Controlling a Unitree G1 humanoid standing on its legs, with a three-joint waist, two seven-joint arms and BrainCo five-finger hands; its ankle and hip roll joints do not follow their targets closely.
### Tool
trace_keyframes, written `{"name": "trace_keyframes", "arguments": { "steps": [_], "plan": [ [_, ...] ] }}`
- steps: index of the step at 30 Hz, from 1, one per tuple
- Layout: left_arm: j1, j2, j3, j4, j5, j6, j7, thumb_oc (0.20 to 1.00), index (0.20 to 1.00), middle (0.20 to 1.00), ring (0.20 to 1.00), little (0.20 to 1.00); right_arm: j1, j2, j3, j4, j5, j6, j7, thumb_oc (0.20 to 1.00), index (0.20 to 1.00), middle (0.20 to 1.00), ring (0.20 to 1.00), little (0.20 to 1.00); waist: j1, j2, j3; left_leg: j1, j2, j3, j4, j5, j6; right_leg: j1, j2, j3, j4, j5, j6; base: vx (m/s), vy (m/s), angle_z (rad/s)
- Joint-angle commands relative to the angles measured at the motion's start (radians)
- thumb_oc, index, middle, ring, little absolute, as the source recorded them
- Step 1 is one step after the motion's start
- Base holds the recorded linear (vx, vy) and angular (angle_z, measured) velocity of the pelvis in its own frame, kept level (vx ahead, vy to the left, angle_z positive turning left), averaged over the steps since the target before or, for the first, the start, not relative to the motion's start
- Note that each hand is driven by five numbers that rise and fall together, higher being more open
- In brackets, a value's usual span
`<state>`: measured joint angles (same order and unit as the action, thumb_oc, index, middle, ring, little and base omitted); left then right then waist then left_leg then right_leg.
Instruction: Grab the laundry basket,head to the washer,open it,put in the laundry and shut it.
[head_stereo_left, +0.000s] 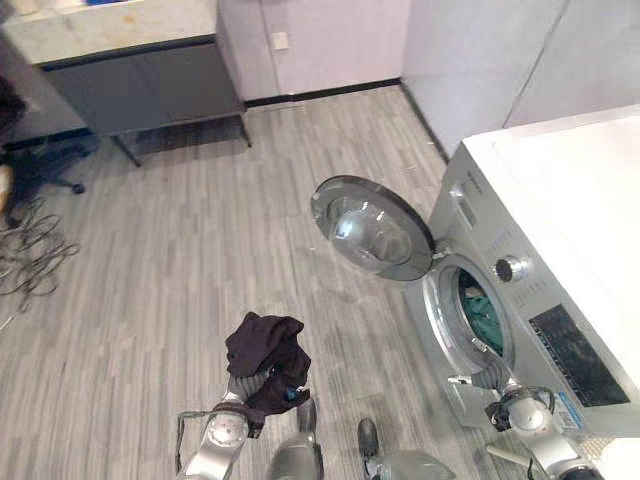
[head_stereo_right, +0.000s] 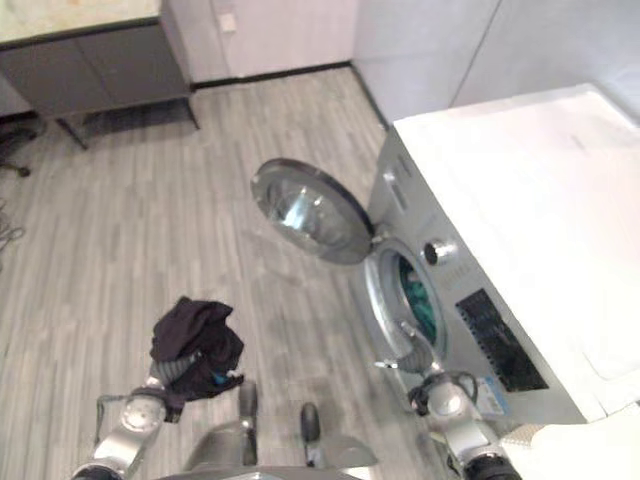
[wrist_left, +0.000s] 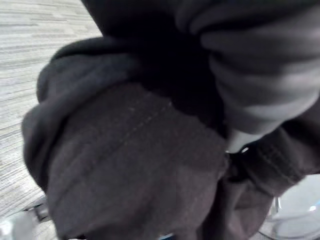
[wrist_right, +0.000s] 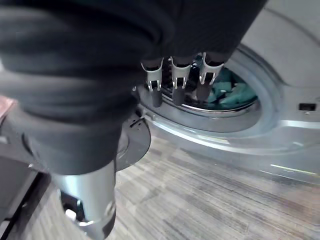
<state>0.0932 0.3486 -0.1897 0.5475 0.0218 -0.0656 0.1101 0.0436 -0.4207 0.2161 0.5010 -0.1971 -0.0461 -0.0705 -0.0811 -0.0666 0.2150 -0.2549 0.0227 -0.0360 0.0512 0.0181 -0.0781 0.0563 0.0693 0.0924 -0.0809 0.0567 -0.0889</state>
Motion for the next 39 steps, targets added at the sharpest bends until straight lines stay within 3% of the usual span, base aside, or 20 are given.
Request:
{"name": "trace_keyframes", "arguments": {
  "steps": [1,3,10,11,13,14,15,17,18,20,23,25,28,29,30,31,32,35,37,39],
  "plan": [
    [0.024,0.041,0.019,-0.081,-0.004,-0.049,0.014,0.200,0.200,0.200,0.200,0.200,0.016,-0.016,0.009,-0.032,-0.020,-0.032,-0.021,1.000,1.000,1.000,1.000,1.000,0.052,-0.015,0.008,-0.004,-0.011,-0.077,0.026,0.069,-0.011,-0.025,-0.055,-0.021,0.114,-0.126,0.149,0.29,0.163,-0.95],
    [0.021,0.041,0.003,-0.074,-0.005,-0.055,0.008,0.200,0.200,0.200,0.200,0.200,0.010,-0.011,0.016,-0.016,-0.022,-0.036,-0.021,1.000,1.000,1.000,1.000,1.000,0.053,-0.012,0.001,0.014,-0.009,-0.108,0.006,0.048,-0.006,-0.012,-0.054,0.028,0.110,-0.144,0.160,0.33,0.247,-1.32],
    [-0.017,0.088,-0.028,-0.070,0.038,-0.052,0.003,0.200,0.200,0.200,0.200,0.200,-0.001,0.023,0.021,-0.027,-0.021,-0.032,-0.007,1.000,1.000,1.000,1.000,1.000,0.022,-0.020,-0.028,0.081,0.015,0.080,0.029,-0.013,0.051,-0.069,-0.113,0.117,0.235,-0.139,0.217,0.20,0.241,-1.19],
    [-0.020,0.099,-0.022,-0.077,0.042,-0.052,0.008,0.200,0.200,0.200,0.200,0.200,-0.006,0.027,0.025,-0.031,-0.020,-0.034,-0.005,1.000,1.000,1.000,1.000,1.000,0.019,-0.021,-0.025,0.100,0.017,0.115,0.025,-0.029,0.058,-0.084,-0.123,0.099,0.259,-0.133,0.224,0.08,0.144,-1.26],
    [-0.014,0.114,-0.005,-0.101,0.043,-0.055,0.009,0.200,0.200,0.200,0.200,0.200,-0.020,0.045,0.029,-0.042,-0.019,-0.040,0.003,1.000,1.000,1.000,1.000,1.000,0.036,-0.018,-0.022,0.147,0.032,0.206,0.015,-0.058,0.064,-0.121,-0.175,-0.075,0.279,-0.114,0.233,0.08,0.142,-1.24],
    [-0.014,0.114,-0.005,-0.101,0.043,-0.055,0.008,0.200,0.200,0.200,0.200,0.200,-0.020,0.045,0.029,-0.042,-0.019,-0.040,0.003,1.000,1.000,1.000,1.000,1.000,0.036,-0.017,-0.024,0.145,0.034,0.206,0.014,-0.055,0.064,-0.123,-0.174,-0.074,0.276,-0.110,0.233,0.07,0.104,-1.61],
    [-0.016,0.112,-0.004,-0.092,0.044,-0.052,0.007,0.200,0.200,0.200,0.200,0.200,-0.027,0.047,0.033,-0.044,-0.026,-0.039,0.007,1.000,1.000,1.000,1.000,1.000,0.035,-0.014,-0.023,0.180,0.034,0.252,0.008,-0.072,0.064,-0.125,-0.180,-0.178,0.251,-0.121,0.227,0.04,0.073,-1.41],
    [-0.014,0.110,0.000,-0.088,0.044,-0.051,0.006,0.200,0.200,0.200,0.200,0.200,-0.032,0.044,0.036,-0.045,-0.031,-0.040,0.005,1.000,1.000,1.000,1.000,1.000,0.037,-0.010,-0.027,0.191,0.037,0.279,0.005,-0.074,0.066,-0.131,-0.180,-0.232,0.241,-0.118,0.219,0.03,0.091,-0.95],
    [-0.010,0.106,0.004,-0.080,0.040,-0.047,0.004,0.200,0.200,0.200,0.200,0.200,-0.033,0.040,0.039,-0.049,-0.032,-0.041,0.004,1.000,1.000,1.000,1.000,1.000,0.041,-0.007,-0.028,0.223,0.042,0.334,-0.009,-0.083,0.063,-0.130,-0.183,-0.349,0.224,-0.123,0.203,0.04,0.080,-0.78],
    [-0.013,0.107,0.004,-0.077,0.037,-0.045,0.002,0.200,0.200,0.200,0.200,0.200,-0.043,0.040,0.047,-0.044,-0.037,-0.039,0.001,1.000,1.000,1.000,1.000,1.000,0.045,0.003,-0.034,0.263,0.050,0.374,-0.036,-0.104,0.051,-0.163,-0.193,-0.461,0.243,-0.127,0.207,0.13,0.015,-1.51],
    [-0.019,0.104,-0.004,-0.081,0.037,-0.044,-0.006,0.200,0.200,0.200,0.200,0.200,-0.034,0.035,0.038,-0.047,-0.034,-0.038,-0.004,1.000,1.000,1.000,1.000,1.000,0.023,0.006,-0.037,0.279,0.055,0.395,-0.024,-0.114,0.049,-0.174,-0.191,-0.487,0.243,-0.133,0.206,0.18,-0.087,-0.81],
    [-0.017,0.084,-0.017,-0.082,0.044,-0.047,-0.024,0.200,0.200,0.200,0.200,0.200,-0.003,0.026,0.010,-0.038,-0.028,-0.034,-0.009,1.000,1.000,1.000,1.000,1.000,-0.011,0.003,-0.041,0.289,0.056,0.426,0.069,-0.165,0.048,-0.140,-0.168,-0.415,0.183,-0.131,0.192,0.19,-0.103,-0.16],
    [-0.013,0.071,-0.028,-0.095,0.038,-0.045,-0.034,0.200,0.200,0.200,0.200,0.200,0.011,0.012,-0.005,-0.038,-0.024,-0.032,-0.019,1.000,1.000,1.000,1.000,1.000,-0.017,0.009,-0.036,0.271,0.095,0.428,0.195,-0.166,0.030,-0.116,-0.148,-0.385,0.169,-0.141,0.167,0.12,-0.091,-0.19],
    [-0.014,0.061,-0.032,-0.095,0.031,-0.043,-0.031,0.200,0.200,0.200,0.200,0.200,0.010,0.004,-0.011,-0.032,-0.024,-0.028,-0.023,1.000,1.000,1.000,1.000,1.000,-0.015,0.011,-0.028,0.257,0.111,0.414,0.259,-0.154,0.023,-0.103,-0.138,-0.370,0.166,-0.146,0.158,0.01,-0.055,-0.75],
    [-0.023,0.050,-0.036,-0.090,0.019,-0.043,-0.024,0.200,0.200,0.200,0.200,0.200,0.003,0.000,-0.009,-0.023,-0.018,-0.025,-0.025,1.000,1.000,1.000,1.000,1.000,-0.002,0.005,-0.021,0.219,0.099,0.370,0.292,-0.095,0.025,-0.097,-0.132,-0.351,0.156,-0.136,0.140,0.01,-0.051,-0.85],
    [-0.024,0.049,-0.037,-0.089,0.019,-0.044,-0.024,0.200,0.200,0.200,0.200,0.200,0.002,0.000,-0.010,-0.023,-0.018,-0.025,-0.025,1.000,1.000,1.000,1.000,1.000,-0.003,0.006,-0.021,0.217,0.100,0.369,0.294,-0.094,0.024,-0.098,-0.132,-0.351,0.155,-0.135,0.139,0.08,0.032,-0.79],
    [-0.026,0.037,-0.042,-0.076,0.008,-0.044,-0.019,0.200,0.200,0.200,0.200,0.200,0.001,-0.003,-0.013,-0.012,-0.014,-0.023,-0.027,1.000,1.000,1.000,1.000,1.000,0.014,0.000,-0.023,0.164,0.062,0.281,0.258,-0.122,0.035,-0.076,-0.138,-0.307,0.149,-0.142,0.148,0.17,0.085,-0.64],
    [-0.032,0.032,-0.045,-0.069,0.000,-0.044,-0.014,0.200,0.200,0.200,0.200,0.200,0.000,-0.004,-0.013,-0.005,-0.013,-0.023,-0.032,1.000,1.000,1.000,1.000,1.000,0.024,-0.004,-0.028,0.142,0.041,0.213,0.188,-0.117,0.035,-0.064,-0.140,-0.269,0.142,-0.146,0.154,0.15,0.082,-0.72],
    [-0.041,0.029,-0.055,-0.065,-0.013,-0.044,-0.008,0.200,0.200,0.200,0.200,0.200,-0.015,-0.011,-0.005,0.021,-0.014,-0.023,-0.046,1.000,1.000,1.000,1.000,1.000,0.052,0.006,-0.012,0.079,0.017,0.076,0.112,-0.044,0.012,-0.047,-0.121,-0.207,0.150,-0.159,0.157,0.11,0.086,-0.52],
    [-0.039,0.025,-0.058,-0.063,-0.010,-0.043,-0.018,0.200,0.200,0.200,0.200,0.200,-0.009,-0.011,-0.011,0.025,-0.016,-0.025,-0.041,1.000,1.000,1.000,1.000,1.000,0.045,0.021,-0.016,0.115,0.017,0.061,0.070,-0.047,0.017,-0.048,-0.113,-0.183,0.168,-0.172,0.163,0.10,0.148,-0.80]
  ]
}}
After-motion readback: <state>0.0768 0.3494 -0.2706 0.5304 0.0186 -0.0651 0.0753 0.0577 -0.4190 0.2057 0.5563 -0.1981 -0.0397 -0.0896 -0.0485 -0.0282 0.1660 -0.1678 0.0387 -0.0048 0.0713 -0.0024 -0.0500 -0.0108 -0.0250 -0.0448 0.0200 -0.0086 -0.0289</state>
